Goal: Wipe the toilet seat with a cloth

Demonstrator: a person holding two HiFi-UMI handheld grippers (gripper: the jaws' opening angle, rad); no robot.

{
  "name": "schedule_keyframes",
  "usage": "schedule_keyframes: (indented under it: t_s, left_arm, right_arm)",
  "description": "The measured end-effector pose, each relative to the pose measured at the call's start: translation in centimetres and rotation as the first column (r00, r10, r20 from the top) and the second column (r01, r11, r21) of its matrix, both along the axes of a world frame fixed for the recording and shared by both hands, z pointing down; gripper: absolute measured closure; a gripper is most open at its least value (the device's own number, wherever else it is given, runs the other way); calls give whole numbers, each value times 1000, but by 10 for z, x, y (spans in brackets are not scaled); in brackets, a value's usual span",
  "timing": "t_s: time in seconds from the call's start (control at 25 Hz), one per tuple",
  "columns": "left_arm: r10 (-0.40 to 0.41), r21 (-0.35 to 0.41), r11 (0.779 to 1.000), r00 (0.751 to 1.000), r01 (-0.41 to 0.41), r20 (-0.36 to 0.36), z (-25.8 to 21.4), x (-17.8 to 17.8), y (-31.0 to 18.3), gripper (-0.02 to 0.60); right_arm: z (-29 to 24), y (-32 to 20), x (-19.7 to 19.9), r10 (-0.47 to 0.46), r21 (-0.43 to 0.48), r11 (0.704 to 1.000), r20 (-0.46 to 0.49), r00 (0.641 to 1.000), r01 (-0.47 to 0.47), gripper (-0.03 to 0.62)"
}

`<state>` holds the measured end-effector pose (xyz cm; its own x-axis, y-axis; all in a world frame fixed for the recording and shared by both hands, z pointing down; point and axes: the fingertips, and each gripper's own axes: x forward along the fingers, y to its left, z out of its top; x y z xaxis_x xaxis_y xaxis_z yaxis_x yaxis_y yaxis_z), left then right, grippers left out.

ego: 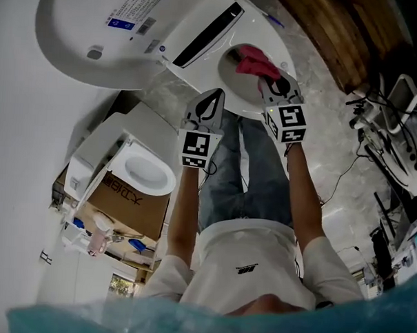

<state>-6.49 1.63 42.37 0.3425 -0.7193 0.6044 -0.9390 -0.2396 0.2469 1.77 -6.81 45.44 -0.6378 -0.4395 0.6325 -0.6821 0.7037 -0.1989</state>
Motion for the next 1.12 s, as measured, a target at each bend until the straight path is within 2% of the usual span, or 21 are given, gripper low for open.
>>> schedule_keyframes:
  t_s: [0.64, 1.12]
  left_arm:
    - [7, -27, 1000, 999, -7, -34, 83, -30, -5, 575]
    - [-40, -49, 998, 999, 38, -36, 116, -63, 8, 575]
  right_arm:
    - [100, -4, -39, 26, -38, 999, -70, 997, -29, 540]
    - [157, 3, -85, -42, -68, 997, -118, 992, 34, 540]
